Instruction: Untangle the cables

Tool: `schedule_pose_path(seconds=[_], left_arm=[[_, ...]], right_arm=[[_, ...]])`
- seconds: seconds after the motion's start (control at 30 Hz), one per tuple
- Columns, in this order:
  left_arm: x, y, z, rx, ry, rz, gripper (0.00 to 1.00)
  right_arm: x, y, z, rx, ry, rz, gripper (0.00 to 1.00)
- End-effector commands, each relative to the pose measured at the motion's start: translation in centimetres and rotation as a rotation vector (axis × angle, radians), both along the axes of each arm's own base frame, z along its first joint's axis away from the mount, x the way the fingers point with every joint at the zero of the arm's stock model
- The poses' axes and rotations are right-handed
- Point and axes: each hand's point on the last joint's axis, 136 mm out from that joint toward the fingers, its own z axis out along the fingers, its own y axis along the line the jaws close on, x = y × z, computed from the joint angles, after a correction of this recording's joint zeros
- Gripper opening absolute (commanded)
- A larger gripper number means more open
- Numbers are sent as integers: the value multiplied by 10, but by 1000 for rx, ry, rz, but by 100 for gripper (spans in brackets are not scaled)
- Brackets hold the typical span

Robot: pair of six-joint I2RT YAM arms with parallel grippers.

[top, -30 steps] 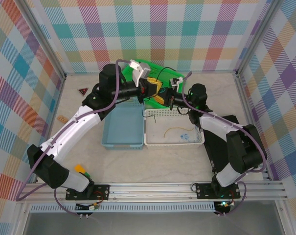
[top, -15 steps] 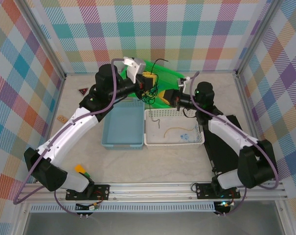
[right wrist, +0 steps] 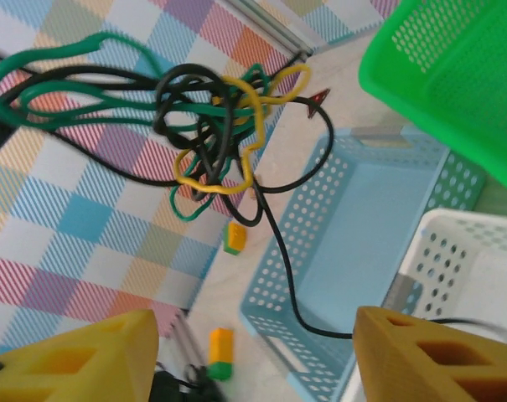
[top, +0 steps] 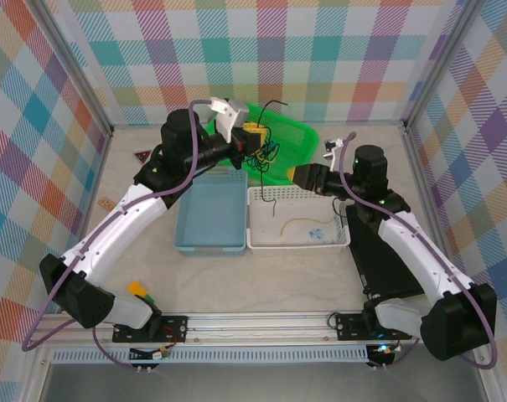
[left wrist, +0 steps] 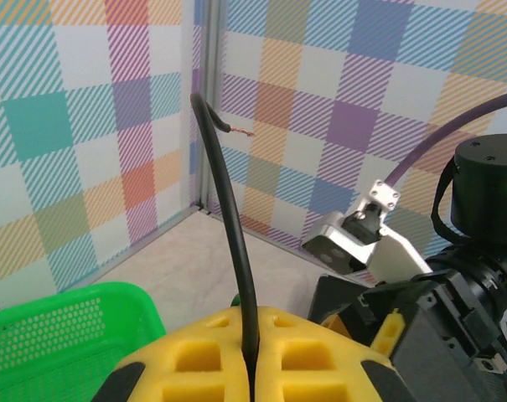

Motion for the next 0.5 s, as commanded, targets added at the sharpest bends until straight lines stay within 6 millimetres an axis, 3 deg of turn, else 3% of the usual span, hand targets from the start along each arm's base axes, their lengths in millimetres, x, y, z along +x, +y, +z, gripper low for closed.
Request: schedule_pose_path(seconds=[0.0,0.1,0.3,0.47], left_arm=[[-12,0,24,-26,-64,-57,0],[-16,-1,24,-25,-62,-76,0],[-21,-3,24,-23,-51,-113,0],[-29,-8,24,-24,-46,-164,0]], right_arm=[[-12,3,18,-53,-215,83,64],[-16,4,20,-107,-374,104,62],[-23,6,11,-401,-908,188,67],[1,1,9,-590,-1071,135,77]])
